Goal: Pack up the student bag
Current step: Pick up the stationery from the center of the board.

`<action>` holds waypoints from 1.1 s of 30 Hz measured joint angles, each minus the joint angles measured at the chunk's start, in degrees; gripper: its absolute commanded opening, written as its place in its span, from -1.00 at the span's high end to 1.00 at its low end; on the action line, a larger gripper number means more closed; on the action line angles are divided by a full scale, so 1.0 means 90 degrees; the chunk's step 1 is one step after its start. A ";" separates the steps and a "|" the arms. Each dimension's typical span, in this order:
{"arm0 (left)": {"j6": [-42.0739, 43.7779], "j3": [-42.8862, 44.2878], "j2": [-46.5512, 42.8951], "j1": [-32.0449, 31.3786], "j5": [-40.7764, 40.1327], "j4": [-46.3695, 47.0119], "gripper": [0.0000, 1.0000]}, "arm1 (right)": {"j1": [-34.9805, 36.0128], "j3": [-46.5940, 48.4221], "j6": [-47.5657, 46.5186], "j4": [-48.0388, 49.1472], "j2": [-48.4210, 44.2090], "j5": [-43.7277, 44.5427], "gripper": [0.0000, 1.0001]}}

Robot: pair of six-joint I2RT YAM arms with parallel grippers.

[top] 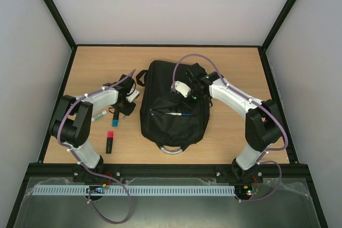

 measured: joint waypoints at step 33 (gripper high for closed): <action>-0.0005 0.0342 0.0223 -0.0032 0.0022 -0.0165 0.96 | 0.0000 0.0000 0.0002 -0.0002 0.0000 0.0000 0.98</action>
